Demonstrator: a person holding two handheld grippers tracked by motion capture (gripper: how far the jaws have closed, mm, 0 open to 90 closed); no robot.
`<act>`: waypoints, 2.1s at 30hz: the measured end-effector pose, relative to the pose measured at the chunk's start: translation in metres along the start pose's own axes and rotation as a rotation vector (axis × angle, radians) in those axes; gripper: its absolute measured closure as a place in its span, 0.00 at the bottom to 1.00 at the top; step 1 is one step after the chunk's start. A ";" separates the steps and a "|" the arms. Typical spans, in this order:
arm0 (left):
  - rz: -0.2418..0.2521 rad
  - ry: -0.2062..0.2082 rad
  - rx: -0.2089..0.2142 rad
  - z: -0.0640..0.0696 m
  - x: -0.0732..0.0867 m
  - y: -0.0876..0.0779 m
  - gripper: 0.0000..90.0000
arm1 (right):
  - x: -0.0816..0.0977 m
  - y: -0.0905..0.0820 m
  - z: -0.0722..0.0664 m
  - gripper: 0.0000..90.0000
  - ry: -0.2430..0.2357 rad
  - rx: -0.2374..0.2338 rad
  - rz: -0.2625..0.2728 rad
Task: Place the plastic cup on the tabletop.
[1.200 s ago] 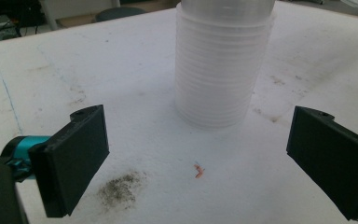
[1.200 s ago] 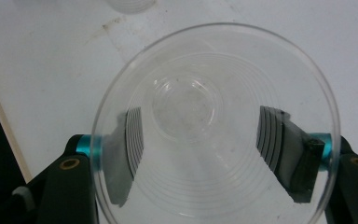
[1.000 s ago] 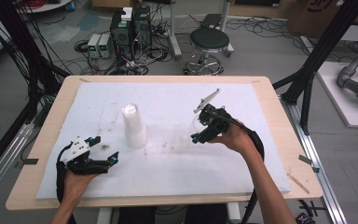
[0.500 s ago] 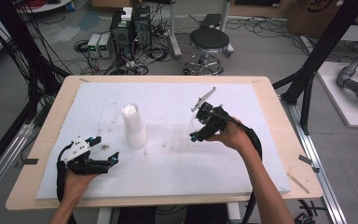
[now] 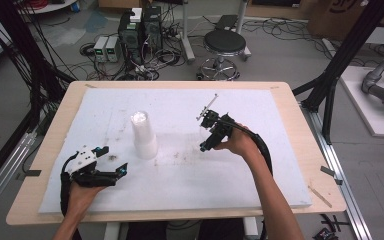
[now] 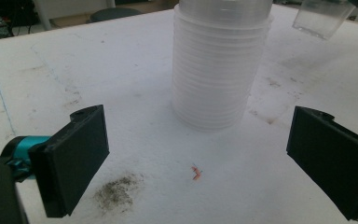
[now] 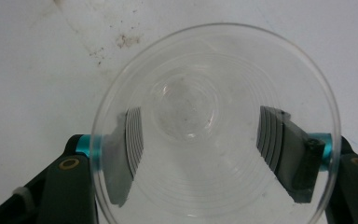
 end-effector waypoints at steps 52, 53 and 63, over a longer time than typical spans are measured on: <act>-0.012 0.007 0.023 0.002 0.001 0.000 0.06 | -0.012 0.047 -0.008 0.15 -0.017 0.036 -0.042; -0.011 0.005 0.022 0.002 0.001 0.000 0.06 | -0.012 0.047 -0.008 0.15 -0.017 0.037 -0.041; -0.012 0.002 0.023 0.002 0.001 0.001 0.06 | -0.011 0.042 -0.006 0.15 -0.001 0.025 -0.017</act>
Point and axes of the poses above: each handheld gripper's, and its own axes: y roughly forward along the jaws, x roughly out of its underside, z roughly to its right, the point moved 8 cm from there along y, roughly forward along the jaws, and after that the axes turned 4 degrees about x, right-handed, at the moved point
